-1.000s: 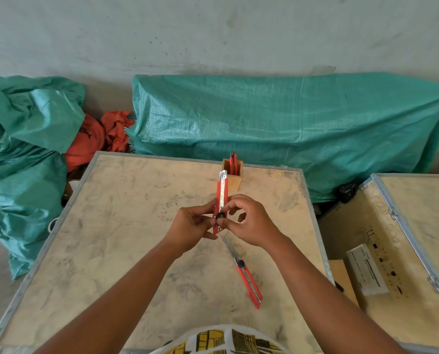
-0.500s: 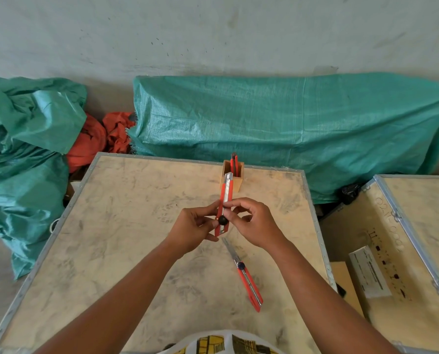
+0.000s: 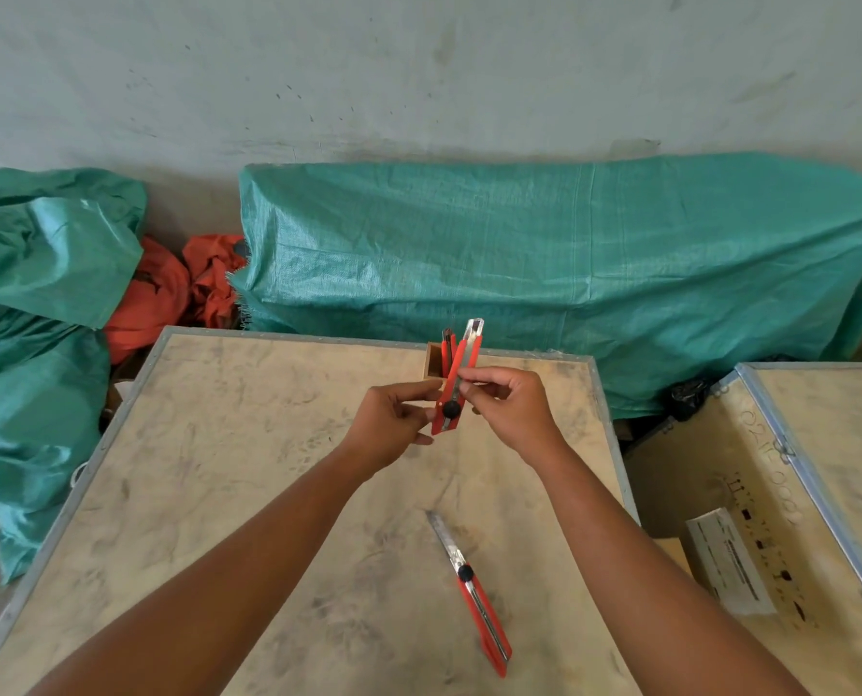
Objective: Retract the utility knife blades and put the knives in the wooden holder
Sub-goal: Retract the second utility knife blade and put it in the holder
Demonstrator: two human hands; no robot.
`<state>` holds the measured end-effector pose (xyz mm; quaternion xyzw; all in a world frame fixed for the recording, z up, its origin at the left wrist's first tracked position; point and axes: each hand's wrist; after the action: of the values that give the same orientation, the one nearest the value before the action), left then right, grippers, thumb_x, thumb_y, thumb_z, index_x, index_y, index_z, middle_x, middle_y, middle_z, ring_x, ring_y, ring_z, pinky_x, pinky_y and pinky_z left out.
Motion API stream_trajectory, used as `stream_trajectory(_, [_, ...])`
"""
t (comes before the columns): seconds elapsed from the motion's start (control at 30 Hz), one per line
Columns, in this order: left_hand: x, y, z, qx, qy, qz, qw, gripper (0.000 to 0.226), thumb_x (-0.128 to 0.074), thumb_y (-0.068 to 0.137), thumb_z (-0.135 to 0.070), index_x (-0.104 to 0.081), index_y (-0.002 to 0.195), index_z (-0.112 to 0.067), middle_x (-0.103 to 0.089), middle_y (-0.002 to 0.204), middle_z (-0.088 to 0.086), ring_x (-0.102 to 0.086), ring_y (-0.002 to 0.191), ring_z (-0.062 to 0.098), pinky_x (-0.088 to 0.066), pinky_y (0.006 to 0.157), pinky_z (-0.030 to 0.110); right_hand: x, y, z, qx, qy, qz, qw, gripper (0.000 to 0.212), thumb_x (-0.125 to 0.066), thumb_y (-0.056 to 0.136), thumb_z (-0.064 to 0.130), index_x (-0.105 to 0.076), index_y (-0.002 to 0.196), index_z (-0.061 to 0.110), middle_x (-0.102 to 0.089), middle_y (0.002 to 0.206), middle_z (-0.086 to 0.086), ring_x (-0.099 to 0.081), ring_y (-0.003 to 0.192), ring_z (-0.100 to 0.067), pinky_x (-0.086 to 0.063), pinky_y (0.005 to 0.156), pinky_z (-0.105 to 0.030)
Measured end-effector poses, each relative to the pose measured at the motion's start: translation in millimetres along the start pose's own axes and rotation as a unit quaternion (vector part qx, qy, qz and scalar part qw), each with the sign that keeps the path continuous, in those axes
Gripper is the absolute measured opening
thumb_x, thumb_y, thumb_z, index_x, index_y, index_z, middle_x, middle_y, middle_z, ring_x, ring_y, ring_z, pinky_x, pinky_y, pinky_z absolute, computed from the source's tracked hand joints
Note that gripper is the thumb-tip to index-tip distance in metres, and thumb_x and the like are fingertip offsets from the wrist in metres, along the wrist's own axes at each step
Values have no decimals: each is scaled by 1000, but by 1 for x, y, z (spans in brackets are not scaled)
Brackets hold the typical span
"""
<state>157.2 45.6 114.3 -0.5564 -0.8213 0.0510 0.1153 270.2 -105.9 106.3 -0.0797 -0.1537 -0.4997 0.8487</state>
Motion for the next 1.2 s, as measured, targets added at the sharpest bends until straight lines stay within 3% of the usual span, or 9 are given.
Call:
stream_trajectory(0.13, [0,52,-2,9,-1,-5,1000,39,-60,90,8,-70,120,-15,-75,108,-3,-76,90,16,-64,72,35,4,46,-7,-5,19,-17,1000,22,-77,85,6,-80,104,18,-80,96,1,-74,80,-6,-59,74,-25])
stream_trajectory(0.2, [1,79,1,-1,39,-22,999,40,-64,89,2,-69,123,-19,-73,118,1,-72,102,22,-62,82,40,4,68,-13,-3,14,-32,999,22,-76,86,5,-79,104,17,-79,95,3,-73,79,-2,-57,74,-18])
stream_trajectory(0.3, [5,115,12,7,154,-25,988,60,-73,84,-8,-55,139,-24,-59,140,-1,-55,129,18,-47,103,34,-2,97,-29,13,-23,-63,998,21,-76,85,4,-79,104,14,-78,97,2,-73,84,-4,-58,79,-17])
stream_trajectory(0.4, [4,143,28,29,216,7,976,81,-78,81,-12,-37,150,-24,-36,158,1,-38,144,22,-39,105,30,-14,115,-49,27,-66,-80,994,20,-75,85,4,-79,103,13,-79,99,-2,-74,86,-11,-59,81,-22])
stream_trajectory(0.6, [-4,167,49,60,235,52,969,94,-81,78,-12,-25,154,-19,-38,157,8,-37,144,27,-36,113,38,-38,125,-84,20,-120,-67,990,18,-74,86,6,-81,99,16,-80,96,0,-71,81,-4,-53,75,-8])
stream_trajectory(0.83, [-7,175,63,65,172,47,982,66,-73,79,6,-51,140,-12,-53,144,8,-55,127,29,-44,96,26,-46,127,-101,13,-151,-49,987,24,-70,84,-4,-80,100,10,-80,97,-7,-70,84,-11,-45,75,2])
stream_trajectory(0.93, [-8,174,65,63,161,39,984,69,-72,80,6,-49,141,-16,-59,137,8,-58,124,28,-47,92,27,-46,127,-103,16,-158,-54,986,23,-70,85,-3,-81,100,11,-80,96,-7,-72,86,-14,-48,77,-3])
stream_trajectory(1.03, [-10,173,65,67,155,31,985,72,-73,80,6,-47,143,-16,-61,136,9,-59,124,29,-48,91,27,-45,125,-101,15,-153,-57,986,23,-69,85,-2,-81,100,11,-80,98,-6,-73,89,-16,-57,84,-22])
stream_trajectory(1.2, [-12,167,60,83,139,8,987,73,-71,81,9,-43,146,-11,-53,145,8,-57,126,32,-50,101,37,-40,108,-95,-2,-141,-56,988,22,-71,85,-2,-80,101,11,-79,101,-8,-73,94,-19,-57,90,-27])
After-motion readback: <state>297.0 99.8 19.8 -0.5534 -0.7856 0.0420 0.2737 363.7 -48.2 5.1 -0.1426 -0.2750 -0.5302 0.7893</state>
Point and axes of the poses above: each hand's wrist, its own y-axis towards the middle knuckle, its own x-axis out of the back of the hand, z = x × y
